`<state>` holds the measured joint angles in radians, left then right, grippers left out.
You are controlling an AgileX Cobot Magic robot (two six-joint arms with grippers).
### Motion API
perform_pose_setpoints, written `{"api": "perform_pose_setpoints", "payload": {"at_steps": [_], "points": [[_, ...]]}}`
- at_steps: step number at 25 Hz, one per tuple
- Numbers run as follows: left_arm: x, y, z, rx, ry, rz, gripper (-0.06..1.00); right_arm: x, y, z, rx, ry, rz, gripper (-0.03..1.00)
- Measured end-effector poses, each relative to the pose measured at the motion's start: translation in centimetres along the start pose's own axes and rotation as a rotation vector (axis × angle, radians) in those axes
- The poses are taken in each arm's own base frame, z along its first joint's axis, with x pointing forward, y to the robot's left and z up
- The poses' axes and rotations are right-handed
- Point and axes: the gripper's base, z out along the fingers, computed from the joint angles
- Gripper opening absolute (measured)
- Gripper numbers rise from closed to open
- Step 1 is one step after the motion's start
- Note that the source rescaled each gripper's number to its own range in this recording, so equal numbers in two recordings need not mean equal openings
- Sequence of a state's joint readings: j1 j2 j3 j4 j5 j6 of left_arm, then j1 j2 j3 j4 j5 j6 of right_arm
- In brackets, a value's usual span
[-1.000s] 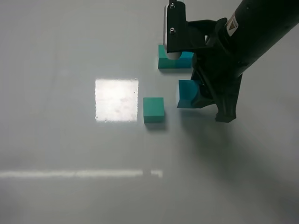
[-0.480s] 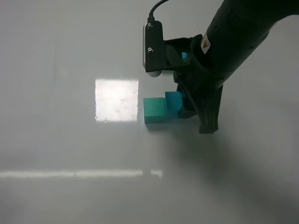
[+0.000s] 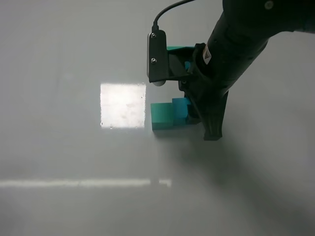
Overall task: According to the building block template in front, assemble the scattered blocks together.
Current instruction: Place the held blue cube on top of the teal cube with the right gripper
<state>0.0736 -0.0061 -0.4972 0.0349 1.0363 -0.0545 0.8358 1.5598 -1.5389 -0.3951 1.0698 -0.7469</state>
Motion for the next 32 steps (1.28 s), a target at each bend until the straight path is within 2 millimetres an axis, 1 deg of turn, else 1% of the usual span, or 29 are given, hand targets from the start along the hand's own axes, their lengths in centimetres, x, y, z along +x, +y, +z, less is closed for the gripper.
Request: {"api": "perform_pose_setpoints", "payload": {"at_steps": [7,32], "points": [[0.0,0.0,0.0,0.0,0.0,0.0,0.86,-0.18,0.08,0.55,-0.009,0.007,0.012,0.0],[0.0,0.0,0.0,0.0,0.0,0.0,0.86,-0.47,0.42,0.54,-0.047,-0.022,0.096,0.0]]}}
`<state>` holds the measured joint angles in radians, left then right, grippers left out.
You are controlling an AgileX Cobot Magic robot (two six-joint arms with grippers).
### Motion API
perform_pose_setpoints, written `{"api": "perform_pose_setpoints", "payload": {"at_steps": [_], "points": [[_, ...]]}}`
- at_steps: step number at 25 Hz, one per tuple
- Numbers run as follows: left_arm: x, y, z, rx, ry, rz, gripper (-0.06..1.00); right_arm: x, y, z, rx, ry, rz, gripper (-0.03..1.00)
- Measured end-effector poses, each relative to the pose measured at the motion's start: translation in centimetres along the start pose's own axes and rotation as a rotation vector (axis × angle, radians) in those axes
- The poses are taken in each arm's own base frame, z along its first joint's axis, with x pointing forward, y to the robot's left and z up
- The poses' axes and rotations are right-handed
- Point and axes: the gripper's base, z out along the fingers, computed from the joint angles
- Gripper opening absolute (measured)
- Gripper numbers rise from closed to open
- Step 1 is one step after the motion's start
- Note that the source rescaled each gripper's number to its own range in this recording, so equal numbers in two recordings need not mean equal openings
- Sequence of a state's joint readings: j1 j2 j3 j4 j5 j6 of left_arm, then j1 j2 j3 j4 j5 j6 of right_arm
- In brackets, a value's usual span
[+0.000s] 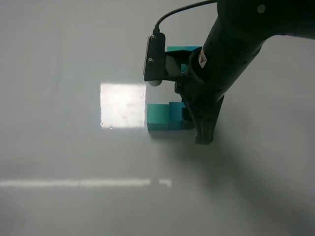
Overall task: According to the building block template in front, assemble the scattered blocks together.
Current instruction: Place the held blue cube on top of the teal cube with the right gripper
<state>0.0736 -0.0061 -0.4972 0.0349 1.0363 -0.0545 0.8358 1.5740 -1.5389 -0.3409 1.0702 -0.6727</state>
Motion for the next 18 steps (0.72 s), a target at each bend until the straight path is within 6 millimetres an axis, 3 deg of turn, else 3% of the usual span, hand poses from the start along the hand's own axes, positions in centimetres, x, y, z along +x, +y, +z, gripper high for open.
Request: {"api": "perform_pose_setpoints", "payload": {"at_steps": [11,13,16,18], "points": [[0.0,0.0,0.0,0.0,0.0,0.0,0.86,-0.3,0.1,0.7,-0.017,0.006,0.055,0.02],[0.0,0.0,0.0,0.0,0.0,0.0,0.86,-0.3,0.1,0.8,-0.012,0.007,0.056,0.17],[0.0,0.0,0.0,0.0,0.0,0.0,0.86,-0.4,0.1,1.3,-0.011,0.018,0.056,0.66],[0.0,0.0,0.0,0.0,0.0,0.0,0.86,-0.4,0.1,1.4,-0.011,0.018,0.068,0.87]]}}
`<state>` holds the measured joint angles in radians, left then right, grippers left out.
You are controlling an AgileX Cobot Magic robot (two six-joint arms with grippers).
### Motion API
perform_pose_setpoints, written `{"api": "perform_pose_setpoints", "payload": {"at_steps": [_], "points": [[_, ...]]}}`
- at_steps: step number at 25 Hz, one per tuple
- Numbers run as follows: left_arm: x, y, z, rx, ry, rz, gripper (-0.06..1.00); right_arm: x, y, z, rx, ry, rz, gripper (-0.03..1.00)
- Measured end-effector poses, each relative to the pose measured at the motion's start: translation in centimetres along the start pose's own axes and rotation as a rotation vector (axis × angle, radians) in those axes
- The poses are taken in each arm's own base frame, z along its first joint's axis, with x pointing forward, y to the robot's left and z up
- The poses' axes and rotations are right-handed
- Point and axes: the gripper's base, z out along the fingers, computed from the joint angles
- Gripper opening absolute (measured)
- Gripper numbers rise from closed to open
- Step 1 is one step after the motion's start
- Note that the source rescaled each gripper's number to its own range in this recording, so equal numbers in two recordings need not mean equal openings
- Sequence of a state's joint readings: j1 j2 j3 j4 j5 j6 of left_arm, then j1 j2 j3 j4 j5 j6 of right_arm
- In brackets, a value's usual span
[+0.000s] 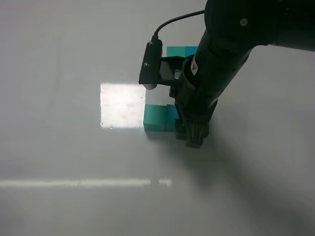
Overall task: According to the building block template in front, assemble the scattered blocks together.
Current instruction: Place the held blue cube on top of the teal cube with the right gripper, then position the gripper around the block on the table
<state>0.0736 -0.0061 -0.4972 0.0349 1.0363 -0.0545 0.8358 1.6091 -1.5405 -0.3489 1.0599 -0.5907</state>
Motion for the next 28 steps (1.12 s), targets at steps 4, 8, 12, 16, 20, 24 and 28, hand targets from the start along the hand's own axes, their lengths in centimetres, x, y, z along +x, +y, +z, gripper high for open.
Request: {"api": "perform_pose_setpoints", "payload": {"at_steps": [4,8,12,16,20,24,28], "points": [[0.0,0.0,0.0,0.0,0.0,0.0,0.86,-0.2,0.1,-0.2,0.003,-0.004,0.029,0.99],[0.0,0.0,0.0,0.0,0.0,0.0,0.86,-1.3,0.4,-1.5,0.014,-0.047,0.054,1.0],[0.0,0.0,0.0,0.0,0.0,0.0,0.86,-1.8,0.8,-1.9,0.011,-0.065,0.063,0.95],[0.0,0.0,0.0,0.0,0.0,0.0,0.86,-1.9,0.7,-1.7,0.022,-0.052,0.069,0.92],[0.0,0.0,0.0,0.0,0.0,0.0,0.86,-2.1,0.7,-0.8,0.03,-0.032,0.078,0.91],[0.0,0.0,0.0,0.0,0.0,0.0,0.86,-2.4,0.8,0.0,0.03,-0.029,0.082,0.9],[0.0,0.0,0.0,0.0,0.0,0.0,0.86,-2.6,0.8,0.4,0.032,-0.032,0.098,0.9]]}}
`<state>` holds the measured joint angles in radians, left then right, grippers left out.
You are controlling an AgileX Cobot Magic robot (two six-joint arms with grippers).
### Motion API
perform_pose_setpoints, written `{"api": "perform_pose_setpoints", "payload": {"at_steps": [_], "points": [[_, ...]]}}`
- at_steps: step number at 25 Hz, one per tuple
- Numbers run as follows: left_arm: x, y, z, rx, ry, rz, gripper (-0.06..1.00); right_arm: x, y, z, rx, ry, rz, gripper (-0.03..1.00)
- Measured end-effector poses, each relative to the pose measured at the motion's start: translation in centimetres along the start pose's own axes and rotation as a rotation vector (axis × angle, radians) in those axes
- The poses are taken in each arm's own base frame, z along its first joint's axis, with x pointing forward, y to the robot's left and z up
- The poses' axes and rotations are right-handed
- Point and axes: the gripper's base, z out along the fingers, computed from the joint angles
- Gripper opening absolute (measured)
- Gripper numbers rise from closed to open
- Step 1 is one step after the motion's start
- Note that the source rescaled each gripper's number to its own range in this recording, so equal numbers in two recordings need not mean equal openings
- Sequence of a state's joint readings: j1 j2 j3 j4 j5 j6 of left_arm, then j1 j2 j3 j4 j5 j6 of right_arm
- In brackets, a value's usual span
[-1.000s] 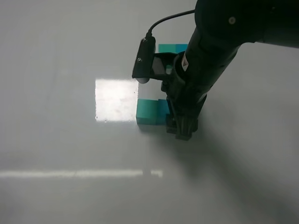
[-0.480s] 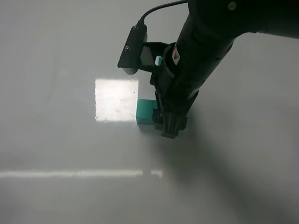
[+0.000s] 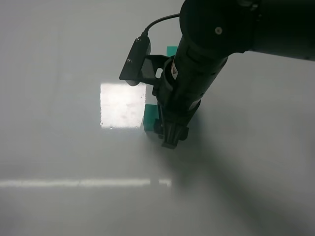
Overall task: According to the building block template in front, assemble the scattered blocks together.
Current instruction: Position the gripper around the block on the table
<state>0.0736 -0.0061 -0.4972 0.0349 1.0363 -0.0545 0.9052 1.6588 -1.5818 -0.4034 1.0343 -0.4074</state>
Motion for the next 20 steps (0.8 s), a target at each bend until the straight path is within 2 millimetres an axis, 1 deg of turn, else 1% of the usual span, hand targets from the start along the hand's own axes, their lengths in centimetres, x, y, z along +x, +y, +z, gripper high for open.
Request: {"api": "perform_pose_setpoints", "payload": {"at_steps": [1,3,5,7,8,9,10,11,20], "points": [[0.0,0.0,0.0,0.0,0.0,0.0,0.86,-0.03,0.01,0.06,0.0,-0.001,0.004,0.89],[0.0,0.0,0.0,0.0,0.0,0.0,0.86,-0.05,0.02,0.13,0.0,0.0,0.007,0.84],[0.0,0.0,0.0,0.0,0.0,0.0,0.86,-0.03,-0.01,0.13,0.004,0.001,0.01,0.71],[0.0,0.0,0.0,0.0,0.0,0.0,0.86,-0.02,-0.04,0.13,0.007,0.002,0.01,0.53],[0.0,0.0,0.0,0.0,0.0,0.0,0.86,-0.02,-0.04,0.13,0.006,0.002,0.012,0.38],[0.0,0.0,0.0,0.0,0.0,0.0,0.86,-0.01,-0.02,0.13,0.005,0.004,0.013,0.26],[0.0,0.0,0.0,0.0,0.0,0.0,0.86,-0.01,0.01,0.13,0.002,0.004,0.015,0.1],[0.0,0.0,0.0,0.0,0.0,0.0,0.86,-0.01,0.02,0.13,0.001,0.004,0.015,0.06],[0.0,0.0,0.0,0.0,0.0,0.0,0.86,0.1,0.06,0.08,-0.007,0.017,0.003,0.05]]}}
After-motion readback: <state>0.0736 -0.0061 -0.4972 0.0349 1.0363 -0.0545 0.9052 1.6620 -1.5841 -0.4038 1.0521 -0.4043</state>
